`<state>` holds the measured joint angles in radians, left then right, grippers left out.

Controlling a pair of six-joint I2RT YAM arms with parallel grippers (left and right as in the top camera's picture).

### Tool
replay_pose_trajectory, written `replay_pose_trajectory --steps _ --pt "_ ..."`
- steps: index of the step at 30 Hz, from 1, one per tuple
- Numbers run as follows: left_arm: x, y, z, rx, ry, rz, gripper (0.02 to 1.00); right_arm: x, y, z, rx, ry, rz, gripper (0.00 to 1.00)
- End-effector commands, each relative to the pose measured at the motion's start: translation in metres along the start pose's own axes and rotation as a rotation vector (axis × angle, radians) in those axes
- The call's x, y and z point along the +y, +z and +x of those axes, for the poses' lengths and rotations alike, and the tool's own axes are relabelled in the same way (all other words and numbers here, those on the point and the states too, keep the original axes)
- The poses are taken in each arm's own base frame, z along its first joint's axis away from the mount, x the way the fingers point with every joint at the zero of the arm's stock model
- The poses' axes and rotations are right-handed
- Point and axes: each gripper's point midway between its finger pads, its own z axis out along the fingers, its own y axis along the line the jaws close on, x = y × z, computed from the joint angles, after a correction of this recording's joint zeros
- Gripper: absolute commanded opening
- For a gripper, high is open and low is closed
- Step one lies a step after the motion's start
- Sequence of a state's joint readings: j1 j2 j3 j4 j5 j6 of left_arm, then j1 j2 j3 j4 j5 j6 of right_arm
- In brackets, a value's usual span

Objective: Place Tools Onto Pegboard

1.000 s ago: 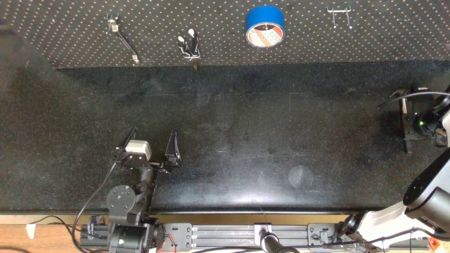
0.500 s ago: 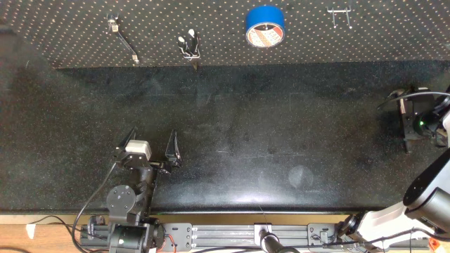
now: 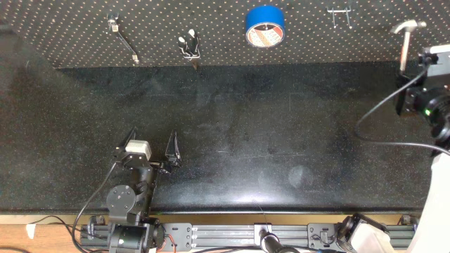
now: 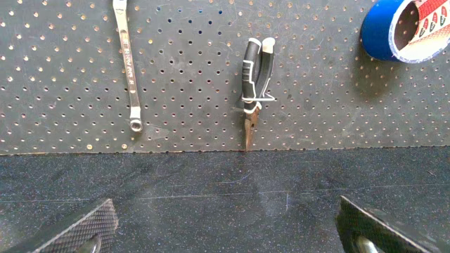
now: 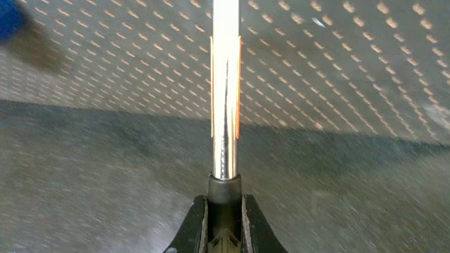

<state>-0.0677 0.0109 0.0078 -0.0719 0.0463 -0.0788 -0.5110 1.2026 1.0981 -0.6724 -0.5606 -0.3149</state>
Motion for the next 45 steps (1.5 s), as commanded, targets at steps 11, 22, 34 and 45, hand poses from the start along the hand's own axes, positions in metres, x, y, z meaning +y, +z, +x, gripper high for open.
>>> replay_pose_trajectory --steps 11,22,34,45 --pt "-0.001 0.0 0.001 0.001 0.012 0.009 0.996 0.099 0.037 -0.038 -0.067 -0.125 -0.188 0.075" --pt "-0.001 0.0 0.001 0.001 0.012 0.009 0.996 0.078 0.114 -0.013 0.032 -0.064 -0.195 0.073" --pt "-0.001 0.0 0.001 0.001 0.012 0.009 0.996 0.087 0.129 -0.001 0.068 -0.032 -0.26 0.952" --pt "-0.001 0.0 0.001 0.001 0.012 0.009 0.996 0.141 -0.045 -0.1 -0.375 -0.094 -0.307 0.982"
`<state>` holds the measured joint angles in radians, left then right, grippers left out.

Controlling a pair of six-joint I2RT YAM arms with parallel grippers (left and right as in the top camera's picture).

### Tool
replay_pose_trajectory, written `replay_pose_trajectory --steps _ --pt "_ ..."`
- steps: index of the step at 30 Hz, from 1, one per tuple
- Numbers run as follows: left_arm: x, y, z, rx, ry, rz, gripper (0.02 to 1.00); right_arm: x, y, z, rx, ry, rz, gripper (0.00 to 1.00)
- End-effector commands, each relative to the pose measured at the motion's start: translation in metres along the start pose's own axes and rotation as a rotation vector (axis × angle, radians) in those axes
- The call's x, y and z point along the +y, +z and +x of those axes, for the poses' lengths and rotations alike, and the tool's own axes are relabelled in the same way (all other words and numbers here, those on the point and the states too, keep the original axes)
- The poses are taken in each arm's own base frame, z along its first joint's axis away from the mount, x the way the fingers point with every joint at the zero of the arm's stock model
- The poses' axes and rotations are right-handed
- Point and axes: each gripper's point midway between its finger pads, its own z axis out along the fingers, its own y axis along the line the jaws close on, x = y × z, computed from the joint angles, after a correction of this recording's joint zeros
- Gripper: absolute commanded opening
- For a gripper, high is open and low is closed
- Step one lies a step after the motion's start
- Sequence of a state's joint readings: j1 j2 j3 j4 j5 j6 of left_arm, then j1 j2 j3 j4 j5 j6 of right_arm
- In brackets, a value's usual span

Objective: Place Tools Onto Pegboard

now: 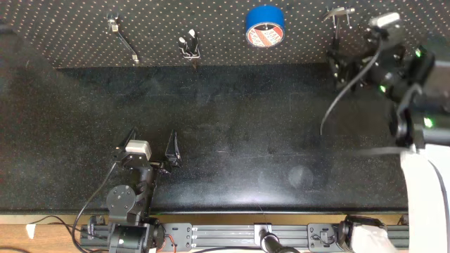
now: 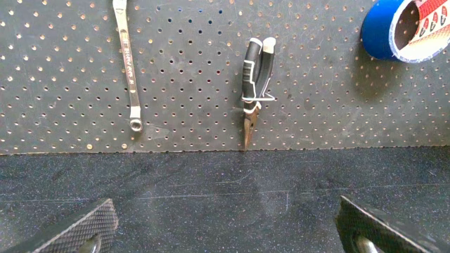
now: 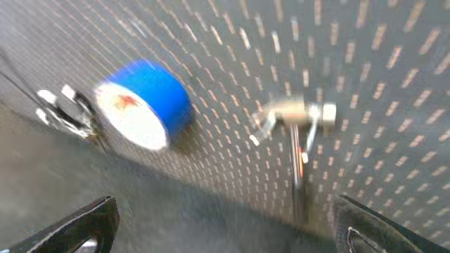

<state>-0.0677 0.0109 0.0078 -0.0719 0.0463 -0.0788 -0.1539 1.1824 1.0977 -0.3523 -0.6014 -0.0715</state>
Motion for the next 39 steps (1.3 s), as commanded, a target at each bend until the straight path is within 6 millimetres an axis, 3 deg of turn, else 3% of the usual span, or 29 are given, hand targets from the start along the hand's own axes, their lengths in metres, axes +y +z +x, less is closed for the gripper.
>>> replay_pose_trajectory --steps 1,4,9,12,14,18,19,22,25,27,30,39 --pt "-0.001 0.0 0.001 0.001 0.012 0.009 0.996 0.038 -0.053 -0.04 -0.148 0.009 -0.018 0.982" --pt "-0.001 0.0 0.001 0.001 0.012 0.009 0.998 0.054 -0.081 -0.044 -0.178 0.004 -0.003 0.985" --pt "-0.001 0.0 0.001 0.001 0.012 0.009 0.996 0.048 -0.112 -0.029 -0.219 -0.018 0.245 0.976" --pt "-0.001 0.0 0.001 0.001 0.012 0.009 0.996 0.046 -0.123 0.002 -0.275 -0.035 0.327 0.976" --pt "-0.001 0.0 0.001 0.001 0.012 0.009 0.996 0.05 -0.124 0.017 -0.439 -0.082 0.319 0.976" --pt "-0.001 0.0 0.001 0.001 0.012 0.009 0.996 0.048 -0.111 0.072 -0.536 -0.071 0.304 0.976" --pt "-0.001 0.0 0.001 0.001 0.012 0.009 0.996 0.045 -0.103 0.094 -0.539 -0.038 0.295 0.976" --pt "-0.001 0.0 0.001 0.001 0.012 0.009 0.996 0.04 -0.088 0.126 -0.563 0.007 0.28 0.976" --pt "-0.001 0.0 0.001 0.001 0.012 0.009 0.996 0.036 -0.078 0.145 -0.5 0.026 0.287 0.976" --pt "-0.001 0.0 0.001 0.001 0.012 0.009 0.998 0.027 -0.066 0.177 -0.366 0.07 0.322 0.976" --pt "-0.001 0.0 0.001 0.001 0.012 0.009 0.996 0.012 -0.068 0.187 -0.33 0.086 0.407 0.976" --pt "-0.001 0.0 0.001 0.001 0.012 0.009 0.996 0.012 -0.068 0.187 -0.315 0.02 0.423 0.976"
